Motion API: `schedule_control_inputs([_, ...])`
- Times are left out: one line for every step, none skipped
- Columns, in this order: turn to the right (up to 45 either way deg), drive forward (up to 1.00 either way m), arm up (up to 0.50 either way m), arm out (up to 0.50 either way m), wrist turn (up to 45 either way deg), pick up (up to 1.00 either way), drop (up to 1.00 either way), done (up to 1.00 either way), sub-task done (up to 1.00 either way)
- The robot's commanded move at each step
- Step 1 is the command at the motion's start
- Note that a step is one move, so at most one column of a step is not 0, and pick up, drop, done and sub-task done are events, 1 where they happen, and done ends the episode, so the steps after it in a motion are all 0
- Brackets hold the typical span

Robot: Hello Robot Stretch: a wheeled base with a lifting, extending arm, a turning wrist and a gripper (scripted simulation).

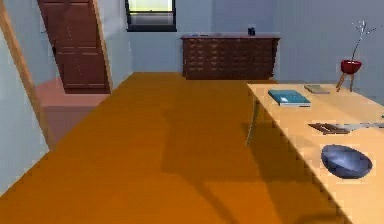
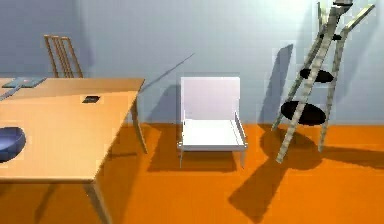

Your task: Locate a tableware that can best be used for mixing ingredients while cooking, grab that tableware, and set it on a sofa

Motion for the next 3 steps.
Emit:
schedule_control_inputs([45.0,0.00,0.00,0.00,0.0,0.00,0.00,0.00,0.00])
schedule_control_inputs([0.0,0.35,0.00,0.00,0.0,0.00,0.00,0.00,0.00])
schedule_control_inputs([-45.0,0.00,0.00,0.00,0.0,0.00,0.00,0.00,0.00])
